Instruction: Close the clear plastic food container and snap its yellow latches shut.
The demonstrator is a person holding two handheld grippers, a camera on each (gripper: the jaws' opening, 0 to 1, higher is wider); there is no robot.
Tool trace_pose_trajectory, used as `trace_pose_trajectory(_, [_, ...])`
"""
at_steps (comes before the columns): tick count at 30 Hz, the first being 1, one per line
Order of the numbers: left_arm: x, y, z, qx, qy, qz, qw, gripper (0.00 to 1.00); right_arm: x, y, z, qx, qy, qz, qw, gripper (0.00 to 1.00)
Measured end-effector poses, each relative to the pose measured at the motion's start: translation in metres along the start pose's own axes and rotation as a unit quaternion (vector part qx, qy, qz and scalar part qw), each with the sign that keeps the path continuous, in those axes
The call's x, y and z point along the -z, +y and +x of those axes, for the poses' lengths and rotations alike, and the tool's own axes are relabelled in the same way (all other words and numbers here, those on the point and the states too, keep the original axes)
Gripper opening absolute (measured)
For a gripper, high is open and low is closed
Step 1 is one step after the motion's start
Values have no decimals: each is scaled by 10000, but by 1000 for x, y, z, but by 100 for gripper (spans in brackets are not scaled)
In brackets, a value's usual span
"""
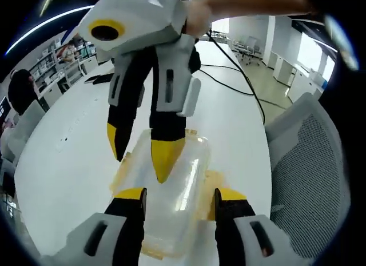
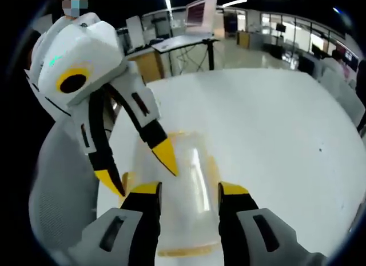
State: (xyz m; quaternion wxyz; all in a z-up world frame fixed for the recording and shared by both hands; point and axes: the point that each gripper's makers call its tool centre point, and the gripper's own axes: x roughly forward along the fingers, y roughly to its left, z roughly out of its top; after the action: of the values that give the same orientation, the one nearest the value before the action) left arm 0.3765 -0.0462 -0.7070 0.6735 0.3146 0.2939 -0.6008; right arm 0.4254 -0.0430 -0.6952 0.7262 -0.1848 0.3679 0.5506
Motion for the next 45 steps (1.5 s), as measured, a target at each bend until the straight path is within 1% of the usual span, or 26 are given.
trace_pose_trajectory(1, [1,-2,1,9,34,51,10000,46,-1,0,1,-14,21,-28,10000,37])
trace_pose_trajectory(3, [1,-2,2,-35,4,250,9997,47,-1,-1,3,-21,59,-54,10000,38])
trace_pose_trajectory(6, [1,-1,2,-77,-27,239,9997,46,-2,-2,4,-17,74,-52,10000,37])
trace_pose_trajectory(8, [2,1,2,-157,-44,472,9988,43,-3,-5,4,-28,72,-69,9999,37])
trace_pose_trajectory(10, [5,1,0,-198,-21,540,9983,39,-5,-7,2,-11,56,-57,10000,37])
trace_pose_trajectory(13, [3,-5,-2,-106,-129,595,9981,35,-4,-12,0,58,64,-43,10000,35])
trace_pose_trajectory(16, [4,-6,0,-138,-114,734,9971,37,0,-16,1,129,124,10,9998,33])
trace_pose_trajectory(19, [3,-6,1,-158,-97,825,9964,38,2,-17,4,109,187,62,9997,33])
trace_pose_trajectory(22, [3,-6,3,-225,-50,1094,9937,38,2,-16,7,65,230,74,9997,33])
trace_pose_trajectory(26, [3,-6,3,-257,-39,1164,9929,39,3,-16,12,12,278,81,9996,34])
trace_pose_trajectory(30, [3,-5,5,-396,-7,1439,9888,37,3,-14,15,-47,319,65,9995,32])
trace_pose_trajectory(32, [3,-4,5,-413,-19,1418,9890,37,4,-14,16,-104,347,70,9993,31])
trace_pose_trajectory(35, [3,-4,5,-444,-39,1427,9888,37,4,-15,16,-123,339,54,9993,33])
trace_pose_trajectory(40, [3,-6,6,-513,9,1561,9864,38,5,-14,17,-279,334,126,9990,31])
trace_pose_trajectory(45, [3,-7,7,-512,-28,1580,9861,39,5,-14,18,-397,336,165,9985,31])
